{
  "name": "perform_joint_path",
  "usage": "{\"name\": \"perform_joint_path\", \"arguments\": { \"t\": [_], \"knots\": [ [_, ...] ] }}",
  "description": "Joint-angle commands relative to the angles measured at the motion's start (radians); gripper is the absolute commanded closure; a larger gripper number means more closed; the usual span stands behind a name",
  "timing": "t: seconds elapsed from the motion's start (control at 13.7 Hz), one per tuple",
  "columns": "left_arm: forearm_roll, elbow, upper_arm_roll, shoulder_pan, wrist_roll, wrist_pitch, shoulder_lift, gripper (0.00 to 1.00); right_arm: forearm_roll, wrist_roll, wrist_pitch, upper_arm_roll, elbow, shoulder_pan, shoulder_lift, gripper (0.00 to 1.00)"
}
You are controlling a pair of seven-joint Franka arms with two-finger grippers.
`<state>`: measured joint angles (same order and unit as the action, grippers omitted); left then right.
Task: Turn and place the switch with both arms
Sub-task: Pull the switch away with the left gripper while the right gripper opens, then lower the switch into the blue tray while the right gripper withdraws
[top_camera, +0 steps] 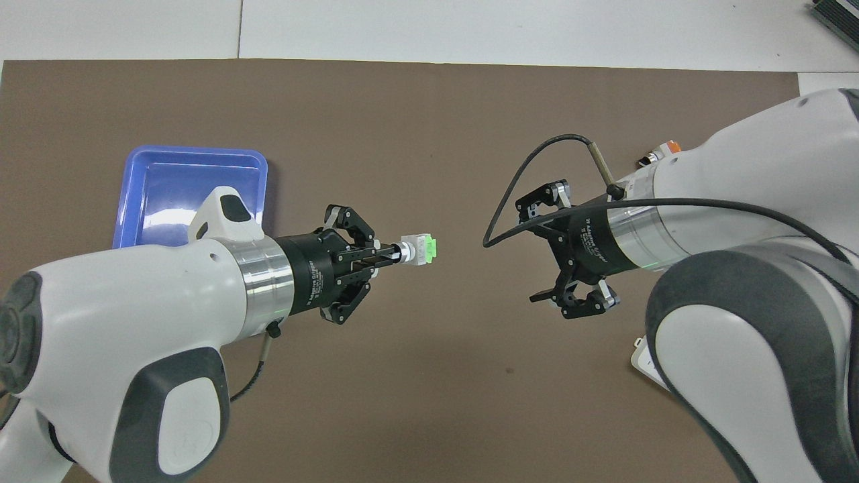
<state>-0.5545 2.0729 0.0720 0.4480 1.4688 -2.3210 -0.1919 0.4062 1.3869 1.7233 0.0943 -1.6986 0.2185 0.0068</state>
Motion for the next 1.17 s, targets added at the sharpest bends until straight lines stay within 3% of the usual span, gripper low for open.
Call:
{"name": "perform_joint_path", "arguments": {
  "t": [0.0, 0.51, 0.87, 1.09],
  "knots": [
    [0.108, 0.006, 0.000, -0.064, -0.193, 0.086, -0.007, 1.00, -0.101, -0.136, -0.005, 0.001, 0.027, -0.010, -0.008, 0.01],
    [0.363, 0.047, 0.000, -0.264, -0.756, 0.305, -0.047, 1.00, -0.305, -0.696, -0.002, 0.001, 0.063, -0.106, -0.004, 0.01],
    [0.469, 0.168, 0.000, -0.389, -1.132, 0.257, -0.047, 1.00, -0.415, -1.075, -0.024, -0.001, 0.079, -0.195, -0.007, 0.01],
    [0.469, 0.229, 0.002, -0.422, -1.243, 0.142, 0.000, 1.00, -0.481, -1.140, -0.051, -0.001, 0.114, -0.200, 0.002, 0.01]
  ]
}}
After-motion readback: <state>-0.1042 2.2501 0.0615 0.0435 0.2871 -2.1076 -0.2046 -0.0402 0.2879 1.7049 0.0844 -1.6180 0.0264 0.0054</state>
